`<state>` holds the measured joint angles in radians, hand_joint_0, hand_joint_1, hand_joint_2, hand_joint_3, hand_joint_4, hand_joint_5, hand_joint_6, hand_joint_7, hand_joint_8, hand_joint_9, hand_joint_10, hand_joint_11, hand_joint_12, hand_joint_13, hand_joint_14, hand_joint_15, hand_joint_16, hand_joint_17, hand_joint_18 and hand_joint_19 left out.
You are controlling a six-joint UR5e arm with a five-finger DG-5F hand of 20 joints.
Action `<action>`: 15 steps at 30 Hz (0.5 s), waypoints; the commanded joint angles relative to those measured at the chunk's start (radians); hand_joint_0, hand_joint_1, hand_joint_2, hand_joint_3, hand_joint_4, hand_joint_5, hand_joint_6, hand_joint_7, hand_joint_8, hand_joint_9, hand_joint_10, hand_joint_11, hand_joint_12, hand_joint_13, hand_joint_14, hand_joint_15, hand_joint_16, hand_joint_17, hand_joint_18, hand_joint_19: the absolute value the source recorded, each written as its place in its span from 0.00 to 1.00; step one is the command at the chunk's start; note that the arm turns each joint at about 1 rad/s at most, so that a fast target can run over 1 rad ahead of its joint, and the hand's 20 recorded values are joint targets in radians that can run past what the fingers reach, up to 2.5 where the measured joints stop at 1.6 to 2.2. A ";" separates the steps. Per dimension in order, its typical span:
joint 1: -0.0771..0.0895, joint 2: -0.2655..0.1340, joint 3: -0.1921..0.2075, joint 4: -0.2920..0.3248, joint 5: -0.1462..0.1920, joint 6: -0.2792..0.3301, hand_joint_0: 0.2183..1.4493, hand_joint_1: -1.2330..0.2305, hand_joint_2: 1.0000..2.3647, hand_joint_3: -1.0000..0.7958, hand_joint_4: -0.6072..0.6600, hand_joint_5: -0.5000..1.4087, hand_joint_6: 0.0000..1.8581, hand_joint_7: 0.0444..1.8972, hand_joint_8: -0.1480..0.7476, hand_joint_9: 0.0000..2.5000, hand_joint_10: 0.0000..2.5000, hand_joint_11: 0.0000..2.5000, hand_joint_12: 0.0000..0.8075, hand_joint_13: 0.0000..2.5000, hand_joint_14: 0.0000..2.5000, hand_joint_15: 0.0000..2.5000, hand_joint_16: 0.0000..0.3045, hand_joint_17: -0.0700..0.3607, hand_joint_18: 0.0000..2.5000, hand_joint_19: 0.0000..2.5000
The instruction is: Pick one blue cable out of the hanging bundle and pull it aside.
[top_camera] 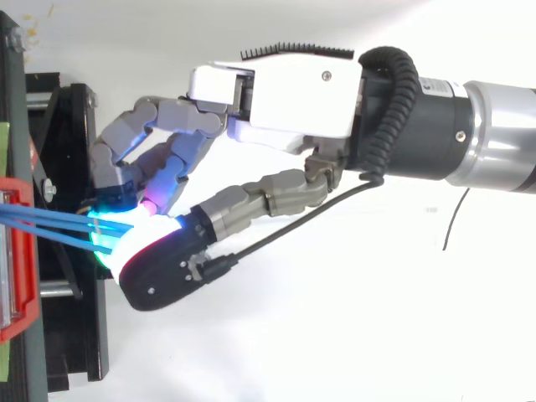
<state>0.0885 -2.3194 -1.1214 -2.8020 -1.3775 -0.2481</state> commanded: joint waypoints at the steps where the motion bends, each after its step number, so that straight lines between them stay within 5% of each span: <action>1: 0.000 0.000 0.000 -0.001 0.000 0.001 0.28 0.42 0.01 0.38 0.49 0.18 0.49 0.56 0.51 0.44 0.01 0.26 0.46 0.29 0.01 0.15 0.15 0.41 0.26 0.20; 9: -0.001 0.000 0.000 -0.001 0.000 0.003 0.34 0.26 0.02 0.50 0.49 0.18 0.50 0.62 0.51 0.43 0.01 0.27 0.46 0.30 0.01 0.15 0.15 0.41 0.29 0.20; 13: -0.004 0.000 0.000 -0.001 -0.002 0.003 0.46 0.23 0.00 0.28 0.38 0.17 0.50 0.60 0.47 0.41 0.01 0.27 0.44 0.29 0.01 0.14 0.15 0.40 0.29 0.19; 15: -0.007 0.000 0.002 -0.001 -0.002 0.001 0.47 0.23 0.00 0.28 0.41 0.17 0.50 0.65 0.46 0.41 0.01 0.26 0.44 0.29 0.01 0.14 0.15 0.40 0.29 0.18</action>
<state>0.0844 -2.3190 -1.1203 -2.8026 -1.3785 -0.2452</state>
